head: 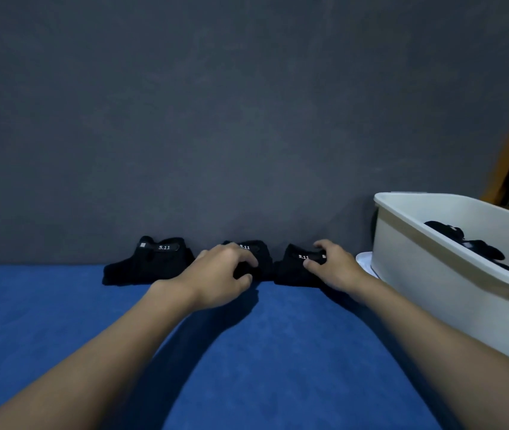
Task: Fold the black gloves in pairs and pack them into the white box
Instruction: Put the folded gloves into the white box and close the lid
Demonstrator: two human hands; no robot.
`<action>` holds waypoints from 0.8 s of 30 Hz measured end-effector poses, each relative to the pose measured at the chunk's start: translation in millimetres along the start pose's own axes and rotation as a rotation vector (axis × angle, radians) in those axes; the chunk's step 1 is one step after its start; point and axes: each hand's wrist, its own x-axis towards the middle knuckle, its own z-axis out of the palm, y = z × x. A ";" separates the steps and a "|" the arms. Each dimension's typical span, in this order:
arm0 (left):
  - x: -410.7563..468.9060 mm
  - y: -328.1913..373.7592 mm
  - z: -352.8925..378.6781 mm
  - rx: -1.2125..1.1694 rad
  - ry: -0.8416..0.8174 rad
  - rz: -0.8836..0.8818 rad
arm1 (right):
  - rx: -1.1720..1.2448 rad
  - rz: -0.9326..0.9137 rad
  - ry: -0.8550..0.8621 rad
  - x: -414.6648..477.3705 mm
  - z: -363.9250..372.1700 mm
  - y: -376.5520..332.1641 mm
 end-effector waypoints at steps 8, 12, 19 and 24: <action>-0.2 26.7 7.5 -0.154 0.020 0.021 | 0.117 -0.049 -0.066 -18.4 -6.1 6.7; -3.5 35.2 20.0 -0.266 -0.076 -0.053 | 0.158 -0.054 -0.112 -35.1 -11.4 10.0; -5.3 49.9 36.6 -0.420 -0.044 -0.194 | 0.122 -0.101 -0.136 -68.2 -18.9 17.4; -6.8 65.6 46.3 -0.653 -0.003 -0.278 | 0.083 -0.135 -0.123 -87.9 -17.4 19.1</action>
